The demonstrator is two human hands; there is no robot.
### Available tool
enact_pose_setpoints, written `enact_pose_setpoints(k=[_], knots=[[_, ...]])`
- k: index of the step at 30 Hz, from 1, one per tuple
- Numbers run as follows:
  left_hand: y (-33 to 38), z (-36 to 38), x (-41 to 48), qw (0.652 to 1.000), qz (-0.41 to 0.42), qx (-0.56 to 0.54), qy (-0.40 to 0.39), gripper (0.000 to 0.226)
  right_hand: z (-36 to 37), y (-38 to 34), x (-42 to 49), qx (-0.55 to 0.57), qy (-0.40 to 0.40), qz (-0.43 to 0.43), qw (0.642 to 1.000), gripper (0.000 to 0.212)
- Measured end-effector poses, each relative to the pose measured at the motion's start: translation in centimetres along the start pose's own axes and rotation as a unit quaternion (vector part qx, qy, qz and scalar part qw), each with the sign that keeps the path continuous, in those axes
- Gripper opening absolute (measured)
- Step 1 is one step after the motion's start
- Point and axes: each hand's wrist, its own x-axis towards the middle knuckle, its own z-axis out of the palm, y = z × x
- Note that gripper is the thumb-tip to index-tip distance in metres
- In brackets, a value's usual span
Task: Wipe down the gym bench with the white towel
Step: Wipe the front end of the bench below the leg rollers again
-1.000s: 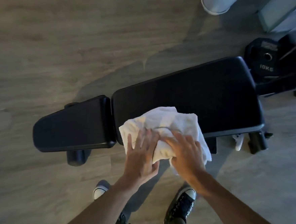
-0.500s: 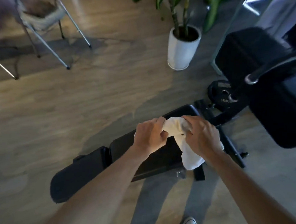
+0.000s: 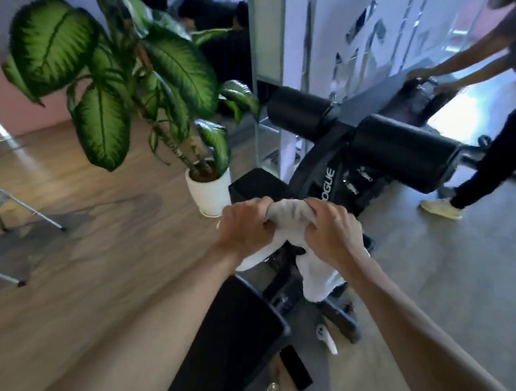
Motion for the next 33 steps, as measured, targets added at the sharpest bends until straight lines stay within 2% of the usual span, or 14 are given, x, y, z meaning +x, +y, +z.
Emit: enact_pose_setpoints(k=[5,9,11,12,14,17,19,21,23,25,26,28,30,33], knots=[[6.9,-0.7,9.9,0.995,0.080,0.008,0.051,0.015,-7.3,4.4,5.0,-0.021,0.085,0.030,0.996,0.033],[10.5,0.1,15.0,0.989,0.120,-0.032,0.075,0.036,-10.5,7.4,7.5,-0.033,0.175,0.026,0.984,0.034],[10.6,1.8,15.7,0.985,0.152,-0.024,0.080,0.046,-9.6,8.9,7.8,-0.029,0.187,0.018,0.982,0.038],[10.1,3.0,15.5,0.983,0.167,-0.021,0.068,0.050,-8.4,9.7,7.6,-0.031,0.177,0.016,0.984,0.040],[8.3,5.7,14.1,0.982,0.185,-0.003,-0.044,0.059,-4.7,10.9,6.0,-0.039,0.129,0.020,0.991,0.044],[4.8,9.6,9.8,0.938,0.217,0.075,-0.259,0.080,2.1,11.9,2.2,-0.031,-0.035,0.036,0.998,0.057],[3.6,11.5,7.1,0.909,0.247,0.124,-0.312,0.079,5.8,12.0,-0.2,-0.053,-0.138,0.047,0.988,0.069],[3.6,12.5,6.1,0.907,0.247,0.125,-0.318,0.068,7.6,11.9,-1.4,-0.075,-0.144,0.044,0.986,0.071],[4.3,12.2,6.7,0.937,0.171,0.038,-0.303,0.049,7.8,11.9,-1.1,-0.073,-0.102,0.036,0.991,0.063],[5.2,11.9,7.4,0.960,0.128,-0.031,-0.246,0.047,7.2,12.3,-0.1,-0.033,-0.034,0.032,0.998,0.050],[5.6,12.0,7.6,0.966,0.128,-0.050,-0.221,0.043,6.9,12.7,0.6,-0.007,-0.007,0.035,0.999,0.044],[6.4,13.4,7.5,0.967,0.149,-0.072,-0.196,0.042,6.6,13.4,1.9,0.029,-0.016,0.059,0.998,0.051],[6.9,15.0,7.2,0.970,0.153,-0.027,-0.189,0.062,7.0,14.2,2.8,0.023,-0.051,0.067,0.996,0.068],[6.3,16.9,6.4,0.934,0.171,0.199,-0.244,0.067,8.1,15.3,3.7,-0.046,-0.140,0.050,0.988,0.080]])
